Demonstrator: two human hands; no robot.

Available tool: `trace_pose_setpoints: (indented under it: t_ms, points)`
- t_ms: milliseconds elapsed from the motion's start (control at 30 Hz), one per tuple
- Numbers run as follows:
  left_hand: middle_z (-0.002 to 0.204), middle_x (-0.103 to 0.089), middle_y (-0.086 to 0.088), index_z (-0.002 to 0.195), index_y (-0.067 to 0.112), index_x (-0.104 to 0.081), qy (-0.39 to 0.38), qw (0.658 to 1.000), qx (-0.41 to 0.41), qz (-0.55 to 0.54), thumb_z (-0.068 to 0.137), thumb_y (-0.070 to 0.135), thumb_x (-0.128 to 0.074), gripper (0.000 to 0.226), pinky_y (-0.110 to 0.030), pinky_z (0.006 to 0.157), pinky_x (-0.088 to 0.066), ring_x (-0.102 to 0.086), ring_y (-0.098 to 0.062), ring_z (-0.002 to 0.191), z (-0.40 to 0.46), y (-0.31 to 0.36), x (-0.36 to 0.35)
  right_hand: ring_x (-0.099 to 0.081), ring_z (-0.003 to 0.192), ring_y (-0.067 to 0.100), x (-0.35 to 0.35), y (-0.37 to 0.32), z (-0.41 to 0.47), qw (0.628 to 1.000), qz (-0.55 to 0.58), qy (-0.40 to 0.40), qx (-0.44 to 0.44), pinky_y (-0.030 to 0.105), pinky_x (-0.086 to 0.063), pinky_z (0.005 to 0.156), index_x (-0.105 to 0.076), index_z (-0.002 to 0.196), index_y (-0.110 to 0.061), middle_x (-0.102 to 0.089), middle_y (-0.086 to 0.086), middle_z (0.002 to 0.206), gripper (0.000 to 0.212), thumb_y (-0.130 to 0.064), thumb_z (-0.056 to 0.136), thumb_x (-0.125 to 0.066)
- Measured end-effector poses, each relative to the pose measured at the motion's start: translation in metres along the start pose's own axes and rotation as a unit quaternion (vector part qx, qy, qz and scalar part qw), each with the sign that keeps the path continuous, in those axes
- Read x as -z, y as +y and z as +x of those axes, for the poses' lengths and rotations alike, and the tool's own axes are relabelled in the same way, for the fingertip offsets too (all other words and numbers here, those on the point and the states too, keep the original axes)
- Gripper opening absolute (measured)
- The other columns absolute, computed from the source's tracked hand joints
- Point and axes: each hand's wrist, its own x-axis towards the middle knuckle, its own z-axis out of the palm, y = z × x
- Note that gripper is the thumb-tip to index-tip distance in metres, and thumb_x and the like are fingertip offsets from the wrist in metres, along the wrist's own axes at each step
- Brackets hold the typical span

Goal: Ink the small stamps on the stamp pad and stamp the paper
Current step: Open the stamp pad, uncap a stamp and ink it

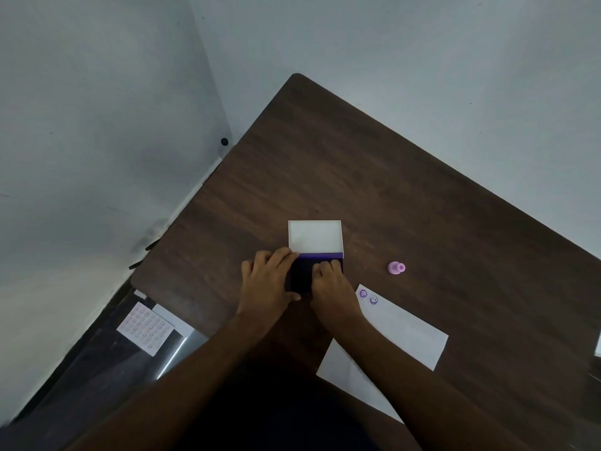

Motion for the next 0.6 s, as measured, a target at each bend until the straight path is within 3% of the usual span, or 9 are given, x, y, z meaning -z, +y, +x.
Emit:
trace_pose_setpoints:
  t_ms: [233,400,600]
  points:
    - [0.133,-0.054,0.001,0.131,0.025,-0.048,0.014,0.997,-0.074,-0.004,0.063,0.05,-0.077,0.079,-0.042,0.097,-0.036,-0.047,-0.02,0.119,0.01,0.005,-0.002,-0.05,0.115,0.033,0.013,-0.01,0.008,0.999,-0.03,-0.033,-0.005,0.043,-0.04,0.102,-0.053,0.12,-0.005,-0.058,0.018,0.124,0.036,-0.018,0.088,-0.061]
    - [0.127,-0.06,0.003,0.125,0.027,-0.054,0.032,0.997,-0.071,-0.027,0.06,0.05,-0.08,0.074,-0.039,0.091,-0.038,-0.051,-0.02,0.111,0.014,0.002,-0.003,-0.058,0.084,0.037,0.024,-0.015,0.009,0.996,0.058,0.044,-0.05,0.042,-0.046,0.068,-0.06,0.089,0.0,-0.062,0.021,0.089,0.012,-0.005,0.078,-0.059]
    - [0.13,-0.059,0.002,0.127,0.027,-0.054,0.032,0.996,-0.066,-0.042,0.062,0.05,-0.08,0.073,-0.041,0.094,-0.037,-0.05,-0.022,0.113,0.014,0.001,-0.005,-0.056,0.084,0.038,0.026,-0.012,0.013,0.997,0.061,0.027,-0.041,0.042,-0.044,0.067,-0.058,0.09,0.001,-0.06,0.022,0.09,0.015,-0.009,0.079,-0.058]
